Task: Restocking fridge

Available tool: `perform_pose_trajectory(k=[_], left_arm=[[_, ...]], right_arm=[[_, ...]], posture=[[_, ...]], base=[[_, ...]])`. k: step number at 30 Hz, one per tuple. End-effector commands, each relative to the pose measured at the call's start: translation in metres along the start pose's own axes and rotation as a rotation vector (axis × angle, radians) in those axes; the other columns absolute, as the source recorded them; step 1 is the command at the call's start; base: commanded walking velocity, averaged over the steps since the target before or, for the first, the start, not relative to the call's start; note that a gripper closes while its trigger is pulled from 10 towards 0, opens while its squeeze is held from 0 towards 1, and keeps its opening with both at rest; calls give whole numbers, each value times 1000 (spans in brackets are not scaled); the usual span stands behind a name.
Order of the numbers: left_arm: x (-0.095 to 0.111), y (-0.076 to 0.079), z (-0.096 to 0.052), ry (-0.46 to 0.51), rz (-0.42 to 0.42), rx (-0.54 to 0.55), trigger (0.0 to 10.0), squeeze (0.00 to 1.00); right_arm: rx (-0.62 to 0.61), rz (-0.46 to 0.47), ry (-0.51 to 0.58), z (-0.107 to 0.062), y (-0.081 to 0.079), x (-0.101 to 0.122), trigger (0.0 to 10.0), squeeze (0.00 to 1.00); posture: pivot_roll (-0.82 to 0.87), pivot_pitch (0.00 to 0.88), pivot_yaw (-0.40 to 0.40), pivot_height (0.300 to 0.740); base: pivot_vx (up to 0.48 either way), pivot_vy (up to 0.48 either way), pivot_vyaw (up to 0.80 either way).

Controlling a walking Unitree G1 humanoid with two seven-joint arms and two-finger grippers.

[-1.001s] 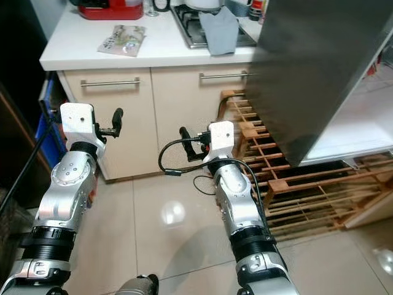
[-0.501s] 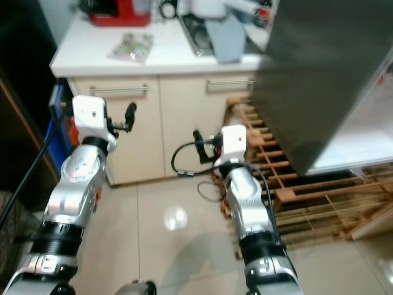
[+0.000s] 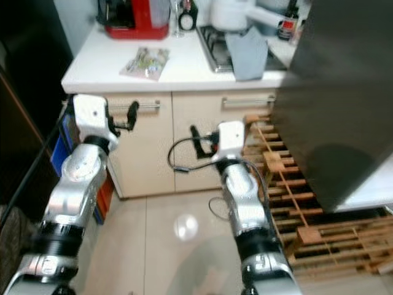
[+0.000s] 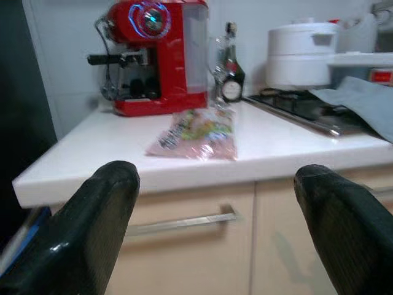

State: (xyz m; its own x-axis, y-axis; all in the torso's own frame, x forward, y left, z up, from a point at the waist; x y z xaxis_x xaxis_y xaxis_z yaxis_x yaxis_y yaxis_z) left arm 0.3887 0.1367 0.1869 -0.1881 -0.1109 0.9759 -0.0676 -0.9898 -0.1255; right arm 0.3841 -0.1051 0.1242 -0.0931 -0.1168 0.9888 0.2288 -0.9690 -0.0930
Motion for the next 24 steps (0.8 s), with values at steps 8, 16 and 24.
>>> perform_pose_trajectory(k=[8,16,24], left_arm=[[12,-4,8,44,24,-11,10000,0],[17,1,9,62,14,-22,10000,0],[25,0,11,94,30,-31,10000,0]], right_arm=[[-71,-12,63,14,9,23,10000,0],[-53,-20,89,21,0,32,10000,0],[-71,-14,221,33,1,76,10000,0]], posture=[[11,0,-12,740],[21,0,-11,740],[11,0,-1,740]], base=[[480,0,0],[480,0,0],[480,0,0]])
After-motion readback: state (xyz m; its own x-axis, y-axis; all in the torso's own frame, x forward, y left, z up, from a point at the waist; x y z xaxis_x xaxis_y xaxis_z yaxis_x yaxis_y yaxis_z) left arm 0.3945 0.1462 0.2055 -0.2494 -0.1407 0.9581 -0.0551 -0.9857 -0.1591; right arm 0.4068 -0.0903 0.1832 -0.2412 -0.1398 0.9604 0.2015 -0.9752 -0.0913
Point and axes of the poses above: a point about 5 cm out from each wrist's last joint towards the gripper, its own z axis pointing out of the wrist towards the gripper, its own x axis along the axis of the wrist's last joint, y = z × x, the point moved 5 cm from there along z, pointing out of the wrist towards the gripper, and after that the axes turned 1 degree about z, right-handed, at the moved point
